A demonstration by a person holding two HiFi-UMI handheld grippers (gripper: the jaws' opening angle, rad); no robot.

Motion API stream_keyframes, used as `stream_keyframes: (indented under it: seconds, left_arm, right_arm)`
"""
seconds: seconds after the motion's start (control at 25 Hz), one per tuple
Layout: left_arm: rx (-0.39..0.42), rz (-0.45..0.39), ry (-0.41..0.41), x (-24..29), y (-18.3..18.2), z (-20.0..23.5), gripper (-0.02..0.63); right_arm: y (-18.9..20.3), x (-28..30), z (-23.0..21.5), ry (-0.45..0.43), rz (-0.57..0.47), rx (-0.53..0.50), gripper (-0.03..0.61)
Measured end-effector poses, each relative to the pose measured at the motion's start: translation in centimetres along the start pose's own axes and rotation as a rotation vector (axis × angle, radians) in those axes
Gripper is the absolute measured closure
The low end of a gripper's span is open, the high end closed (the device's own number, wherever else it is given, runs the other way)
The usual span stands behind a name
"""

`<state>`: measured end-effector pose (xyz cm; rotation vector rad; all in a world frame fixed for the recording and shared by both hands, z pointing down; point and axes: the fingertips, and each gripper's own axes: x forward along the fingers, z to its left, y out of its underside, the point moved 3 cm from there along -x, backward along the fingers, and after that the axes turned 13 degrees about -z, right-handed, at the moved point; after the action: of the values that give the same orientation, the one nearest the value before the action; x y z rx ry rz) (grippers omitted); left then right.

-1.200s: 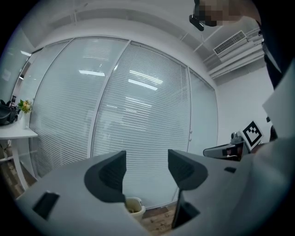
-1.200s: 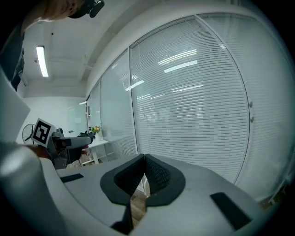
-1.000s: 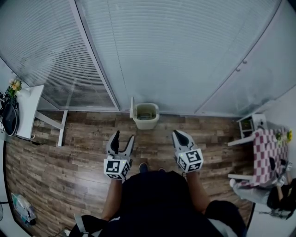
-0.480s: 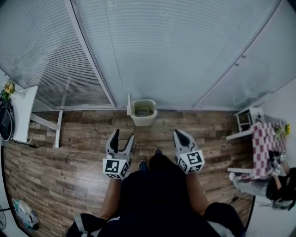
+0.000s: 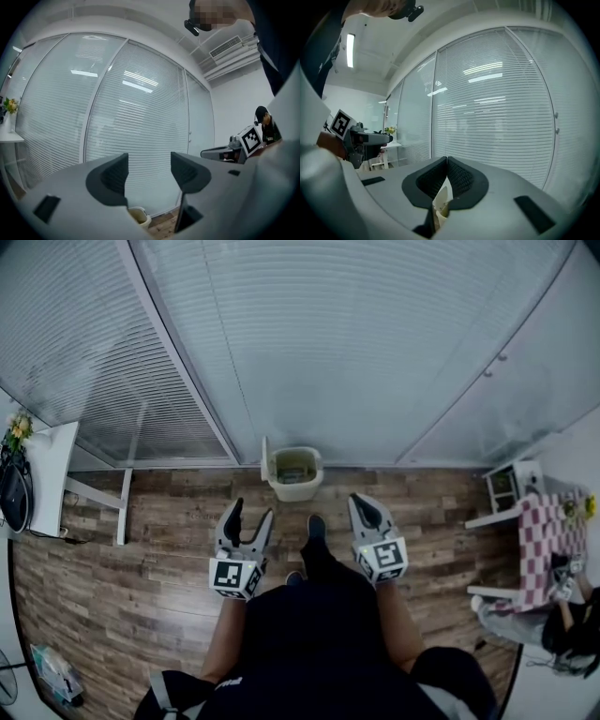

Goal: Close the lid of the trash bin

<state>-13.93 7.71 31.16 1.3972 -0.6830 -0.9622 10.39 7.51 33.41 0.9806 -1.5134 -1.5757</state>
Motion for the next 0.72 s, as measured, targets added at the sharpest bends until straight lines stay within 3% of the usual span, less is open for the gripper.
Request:
stream_keyframes:
  seconds: [0.24, 0.44, 0.72]
  left_arm:
    - [0.046, 0.005, -0.040, 2.5, -0.7, 1.3, 0.350]
    - [0.049, 0.017, -0.046, 3.7, 0.2, 1.6, 0.350]
    - [0.004, 0.038, -0.093, 3.2, 2.7, 2.6, 0.350]
  right_arm:
    - [-1.4, 3.5, -0.7, -0.074, -0.075, 0.004, 0.574]
    - [-0.3, 4.3, -0.6, -0.130, -0.023, -0.062, 0.574]
    - [1.5, 4.0, -0.9, -0.177, 0.030, -0.073, 0.574]
